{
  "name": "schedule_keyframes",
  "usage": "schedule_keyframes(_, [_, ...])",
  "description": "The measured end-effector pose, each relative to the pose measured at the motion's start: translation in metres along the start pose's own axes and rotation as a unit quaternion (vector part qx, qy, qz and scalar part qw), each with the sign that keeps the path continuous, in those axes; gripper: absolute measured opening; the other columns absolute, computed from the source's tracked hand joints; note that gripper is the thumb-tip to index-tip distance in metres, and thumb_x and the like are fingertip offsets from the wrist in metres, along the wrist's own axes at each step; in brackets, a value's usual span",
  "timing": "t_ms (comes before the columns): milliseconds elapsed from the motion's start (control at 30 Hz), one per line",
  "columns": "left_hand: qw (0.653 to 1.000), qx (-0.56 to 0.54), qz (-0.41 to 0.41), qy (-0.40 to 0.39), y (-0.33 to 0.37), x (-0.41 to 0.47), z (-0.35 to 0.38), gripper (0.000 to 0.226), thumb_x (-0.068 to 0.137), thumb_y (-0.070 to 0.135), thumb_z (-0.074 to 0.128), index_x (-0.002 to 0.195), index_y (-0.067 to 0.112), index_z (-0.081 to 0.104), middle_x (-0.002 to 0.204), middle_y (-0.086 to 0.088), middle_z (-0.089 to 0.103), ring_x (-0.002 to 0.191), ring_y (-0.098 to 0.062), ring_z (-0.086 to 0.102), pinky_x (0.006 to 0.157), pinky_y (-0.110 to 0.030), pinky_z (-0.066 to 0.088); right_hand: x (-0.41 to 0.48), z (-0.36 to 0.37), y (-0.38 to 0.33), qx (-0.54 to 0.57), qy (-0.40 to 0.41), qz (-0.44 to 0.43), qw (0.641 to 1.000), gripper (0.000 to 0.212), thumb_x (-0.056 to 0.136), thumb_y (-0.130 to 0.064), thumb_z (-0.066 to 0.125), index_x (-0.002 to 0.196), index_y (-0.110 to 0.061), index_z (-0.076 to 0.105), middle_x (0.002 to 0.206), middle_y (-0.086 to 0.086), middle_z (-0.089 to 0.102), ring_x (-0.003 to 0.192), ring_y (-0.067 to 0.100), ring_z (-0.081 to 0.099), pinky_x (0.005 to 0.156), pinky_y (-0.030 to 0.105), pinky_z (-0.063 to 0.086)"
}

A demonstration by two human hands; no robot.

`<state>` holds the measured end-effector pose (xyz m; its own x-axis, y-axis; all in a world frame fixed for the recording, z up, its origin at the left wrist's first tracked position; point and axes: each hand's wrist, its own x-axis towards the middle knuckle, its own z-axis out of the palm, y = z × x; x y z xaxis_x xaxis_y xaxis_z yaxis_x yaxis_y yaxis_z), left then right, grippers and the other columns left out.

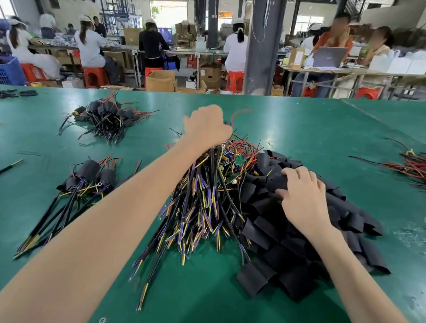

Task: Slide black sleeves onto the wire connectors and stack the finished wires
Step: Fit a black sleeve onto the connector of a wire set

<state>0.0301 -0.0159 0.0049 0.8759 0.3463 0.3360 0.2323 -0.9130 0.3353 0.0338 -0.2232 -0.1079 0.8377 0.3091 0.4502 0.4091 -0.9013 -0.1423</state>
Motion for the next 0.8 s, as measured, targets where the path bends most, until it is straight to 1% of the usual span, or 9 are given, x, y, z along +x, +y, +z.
schedule_keyframes(100, [0.982, -0.165, -0.04, 0.086, -0.002, 0.006, -0.026, 0.027, 0.092, 0.025, 0.049, 0.093, 0.0, 0.06, 0.08, -0.009, 0.064, 0.08, -0.024, 0.063, 0.073, -0.028, 0.054, 0.0, -0.001, -0.002, 0.003, 0.013, 0.005, 1.0, 0.041, 0.089, -0.024, 0.06, 0.127, -0.01, 0.049, 0.12, 0.011, 0.047, 0.113, 0.031, 0.043, 0.095, 0.039, 0.029])
schedule_keyframes(200, [0.908, -0.388, -0.043, 0.154, 0.002, 0.002, -0.064, 0.021, 0.095, 0.016, 0.051, 0.106, -0.001, 0.054, 0.083, -0.002, 0.058, 0.066, -0.008, 0.051, 0.047, -0.009, 0.038, -0.001, -0.004, -0.005, 0.026, 0.029, 0.01, 0.999, 0.04, 0.088, -0.022, 0.061, 0.124, -0.009, 0.051, 0.119, 0.012, 0.048, 0.112, 0.033, 0.043, 0.095, 0.041, 0.029])
schedule_keyframes(300, [0.796, -0.551, 0.012, 0.249, -0.001, -0.013, -0.103, 0.012, 0.095, 0.008, 0.05, 0.106, 0.006, 0.045, 0.093, -0.004, 0.058, 0.074, -0.01, 0.054, 0.067, -0.017, 0.049, -0.002, -0.007, -0.007, 0.061, 0.054, 0.008, 0.997, 0.039, 0.088, -0.02, 0.062, 0.123, -0.006, 0.052, 0.117, 0.015, 0.049, 0.11, 0.036, 0.046, 0.093, 0.043, 0.032])
schedule_keyframes(333, [0.798, -0.525, 0.052, 0.29, -0.005, -0.02, -0.114, 0.01, 0.096, 0.007, 0.048, 0.105, 0.008, 0.043, 0.092, -0.002, 0.055, 0.074, -0.009, 0.054, 0.071, -0.02, 0.049, -0.003, -0.008, -0.008, 0.076, 0.064, 0.006, 0.995, 0.039, 0.087, -0.02, 0.063, 0.122, -0.005, 0.052, 0.115, 0.016, 0.049, 0.108, 0.037, 0.047, 0.092, 0.044, 0.034])
schedule_keyframes(400, [0.866, -0.344, 0.153, 0.327, -0.016, -0.032, -0.13, 0.015, 0.095, 0.005, 0.043, 0.109, 0.011, 0.042, 0.096, 0.001, 0.051, 0.082, -0.008, 0.05, 0.077, -0.02, 0.043, -0.003, -0.013, -0.012, 0.121, 0.083, 0.001, 0.989, 0.037, 0.087, -0.02, 0.064, 0.119, -0.004, 0.053, 0.113, 0.016, 0.05, 0.101, 0.039, 0.052, 0.089, 0.045, 0.037])
schedule_keyframes(467, [0.925, -0.138, 0.215, 0.281, -0.031, -0.045, -0.125, 0.023, 0.095, 0.006, 0.041, 0.117, 0.01, 0.046, 0.11, -0.003, 0.051, 0.1, -0.013, 0.049, 0.085, -0.019, 0.039, -0.005, -0.017, -0.018, 0.172, 0.094, -0.006, 0.981, 0.036, 0.087, -0.023, 0.064, 0.116, -0.004, 0.054, 0.11, 0.015, 0.05, 0.091, 0.039, 0.055, 0.083, 0.045, 0.043])
schedule_keyframes(567, [0.948, 0.034, 0.262, 0.179, -0.053, -0.069, -0.081, 0.025, 0.095, 0.008, 0.046, 0.119, 0.005, 0.052, 0.113, -0.015, 0.053, 0.106, -0.03, 0.048, 0.093, -0.038, 0.035, -0.006, -0.021, -0.026, 0.218, 0.084, -0.019, 0.972, 0.036, 0.086, -0.028, 0.066, 0.113, -0.007, 0.056, 0.107, 0.011, 0.052, 0.092, 0.034, 0.055, 0.08, 0.041, 0.042])
schedule_keyframes(667, [0.969, 0.026, 0.23, 0.093, -0.073, -0.095, -0.033, 0.022, 0.096, 0.015, 0.05, 0.115, 0.007, 0.057, 0.105, -0.013, 0.053, 0.1, -0.032, 0.05, 0.093, -0.043, 0.037, -0.009, -0.021, -0.03, 0.226, 0.063, -0.032, 0.972, 0.036, 0.084, -0.028, 0.069, 0.113, -0.01, 0.058, 0.106, 0.008, 0.056, 0.097, 0.031, 0.055, 0.085, 0.04, 0.042])
schedule_keyframes(800, [0.974, -0.038, 0.203, 0.092, -0.091, -0.112, 0.004, 0.018, 0.095, 0.011, 0.052, 0.11, 0.007, 0.061, 0.104, -0.012, 0.057, 0.096, -0.035, 0.055, 0.086, -0.046, 0.041, -0.011, -0.017, -0.03, 0.214, 0.043, -0.053, 0.974, 0.039, 0.079, -0.025, 0.073, 0.112, -0.009, 0.061, 0.104, 0.009, 0.058, 0.096, 0.032, 0.056, 0.087, 0.042, 0.043])
